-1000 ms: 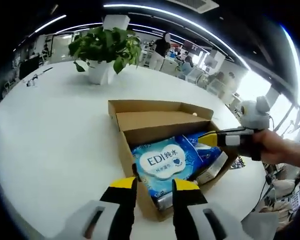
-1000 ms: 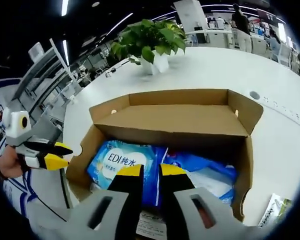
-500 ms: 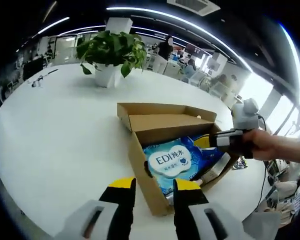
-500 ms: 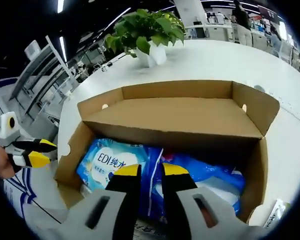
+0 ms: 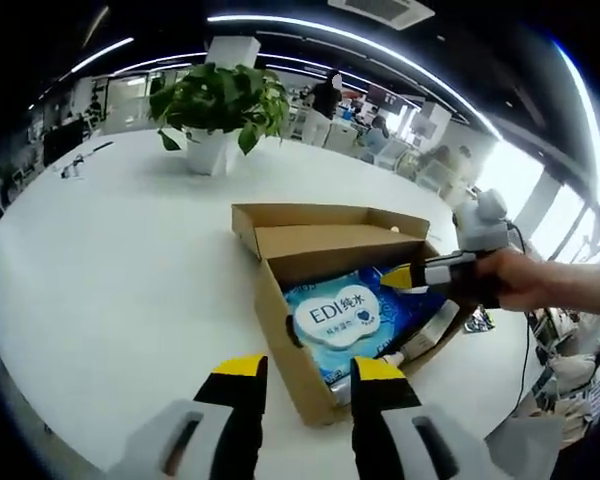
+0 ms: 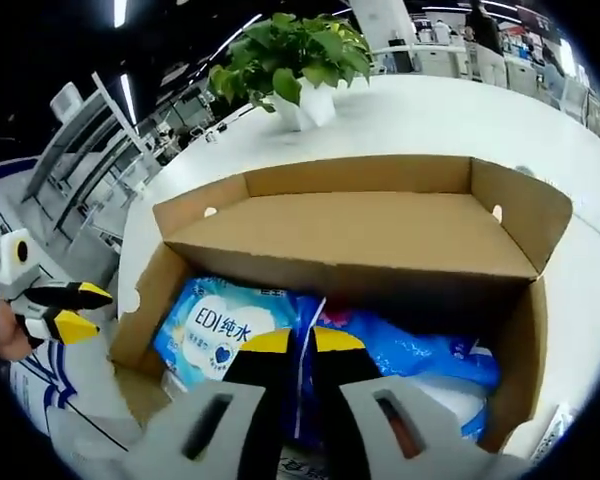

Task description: Operate the shoe box by opening the lid, removing the specified soft item, and placing it in the target area until the item is outside and the box remains undamaged.

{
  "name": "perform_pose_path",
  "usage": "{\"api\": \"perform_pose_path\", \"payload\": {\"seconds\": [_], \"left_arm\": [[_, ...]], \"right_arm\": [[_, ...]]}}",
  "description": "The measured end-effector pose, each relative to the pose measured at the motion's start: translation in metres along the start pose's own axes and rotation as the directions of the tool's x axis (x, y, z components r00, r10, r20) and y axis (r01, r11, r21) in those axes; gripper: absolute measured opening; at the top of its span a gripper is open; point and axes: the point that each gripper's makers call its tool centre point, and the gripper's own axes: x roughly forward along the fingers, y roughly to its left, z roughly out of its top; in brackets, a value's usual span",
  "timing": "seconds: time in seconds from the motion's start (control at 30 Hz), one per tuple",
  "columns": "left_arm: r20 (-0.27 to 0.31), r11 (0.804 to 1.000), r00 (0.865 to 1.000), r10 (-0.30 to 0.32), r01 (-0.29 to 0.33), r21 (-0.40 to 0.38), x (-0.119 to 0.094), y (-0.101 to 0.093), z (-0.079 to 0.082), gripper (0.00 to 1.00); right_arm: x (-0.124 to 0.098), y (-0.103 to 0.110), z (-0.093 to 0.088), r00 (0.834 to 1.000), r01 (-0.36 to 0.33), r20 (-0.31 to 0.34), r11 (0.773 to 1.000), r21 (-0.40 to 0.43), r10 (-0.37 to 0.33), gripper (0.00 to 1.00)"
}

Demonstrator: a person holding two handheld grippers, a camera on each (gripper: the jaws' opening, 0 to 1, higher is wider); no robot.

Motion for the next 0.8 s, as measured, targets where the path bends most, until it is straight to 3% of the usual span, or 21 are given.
{"api": "perform_pose_path", "payload": {"seconds": [0.2,0.33,0.53,0.7,0.8], "left_arm": [[-0.004,1.0,1.0,-0.005,0.005,-0.004,0.003,-0.004,-0.001,0.33],[-0.002,1.0,1.0,-0.005,0.005,-0.009,0.003,-0.005,-0.002,0.33],[-0.003,1.0,1.0,-0.007,0.007,-0.012,0.001,-0.009,-0.003,0.33],[0.0,1.0,1.0,-0.009,0.009,-0.017,-0.001,-0.011,-0.003,0.33],[0.001,1.0,1.0,-0.014,0.014,-0.014,-0.003,-0.013,-0.003,0.33]], "right_arm": [[-0.009,0.016,-0.006,1.0,-0.002,-0.01,1.0,-0.003,0.002,0.05],[-0.01,0.019,-0.007,1.0,-0.004,-0.02,0.999,0.041,0.005,0.05],[0.002,0.008,-0.004,0.999,0.004,-0.034,1.0,0.004,-0.004,0.04],[0.003,0.009,-0.001,1.0,0.017,-0.024,0.997,-0.074,-0.019,0.01],[-0.006,0.02,-0.003,1.0,0.013,-0.023,0.995,-0.096,-0.016,0.01]]}}
